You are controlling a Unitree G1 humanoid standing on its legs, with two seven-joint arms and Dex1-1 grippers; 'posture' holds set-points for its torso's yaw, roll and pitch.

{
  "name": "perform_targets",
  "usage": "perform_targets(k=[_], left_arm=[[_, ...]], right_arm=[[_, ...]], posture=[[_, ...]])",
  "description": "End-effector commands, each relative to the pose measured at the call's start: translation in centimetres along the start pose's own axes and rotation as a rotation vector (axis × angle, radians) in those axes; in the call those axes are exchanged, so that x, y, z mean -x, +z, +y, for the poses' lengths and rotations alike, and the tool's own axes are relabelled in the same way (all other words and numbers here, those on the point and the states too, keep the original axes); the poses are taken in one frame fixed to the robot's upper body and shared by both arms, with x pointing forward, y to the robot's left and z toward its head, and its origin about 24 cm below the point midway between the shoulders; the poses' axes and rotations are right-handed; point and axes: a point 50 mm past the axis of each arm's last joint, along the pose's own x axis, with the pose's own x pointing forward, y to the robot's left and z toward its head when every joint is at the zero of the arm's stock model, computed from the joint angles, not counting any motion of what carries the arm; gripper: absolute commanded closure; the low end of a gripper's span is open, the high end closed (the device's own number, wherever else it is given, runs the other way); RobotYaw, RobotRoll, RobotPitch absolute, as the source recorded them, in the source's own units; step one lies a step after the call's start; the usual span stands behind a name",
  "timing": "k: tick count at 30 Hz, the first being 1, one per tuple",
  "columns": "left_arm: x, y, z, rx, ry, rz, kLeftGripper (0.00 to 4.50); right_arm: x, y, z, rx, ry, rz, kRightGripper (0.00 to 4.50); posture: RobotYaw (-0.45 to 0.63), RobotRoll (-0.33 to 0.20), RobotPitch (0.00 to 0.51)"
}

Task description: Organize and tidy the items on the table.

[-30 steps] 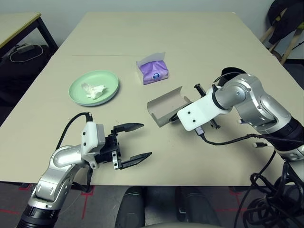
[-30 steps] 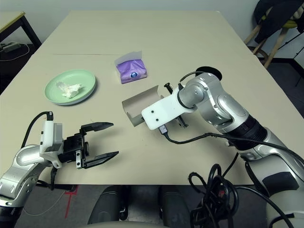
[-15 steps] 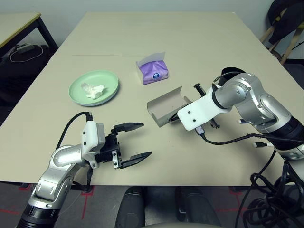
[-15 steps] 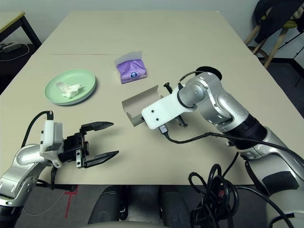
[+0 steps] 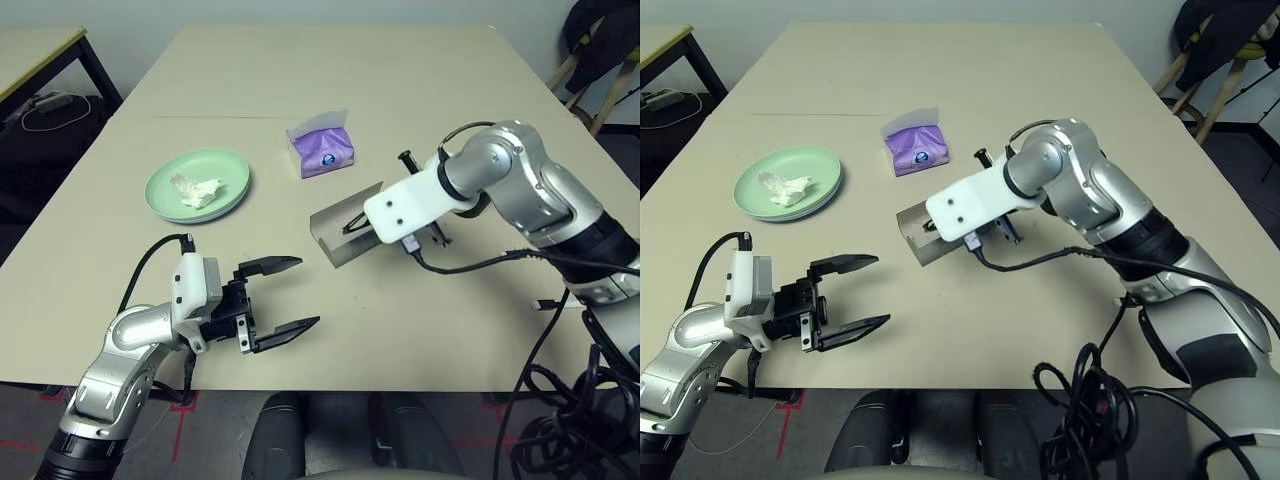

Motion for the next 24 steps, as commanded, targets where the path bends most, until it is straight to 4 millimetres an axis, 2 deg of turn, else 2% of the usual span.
perform_targets(k=[1,24], left_arm=[[-0.1,0.3,-0.3,-0.011,-0.012,0.007,0.0],[-0.2,0.5,-0.7,-0.01,0.024,0.005,0.0]], right_arm=[[0.1,0.0,-0.6,0.022,0.015,-0.013,4.49],[-1.2,-0.6,-2.8,0.106,0.119,-0.047,4.49]], posture=[[0.17,0.0,0.099],[0.22,0.0,0.112]])
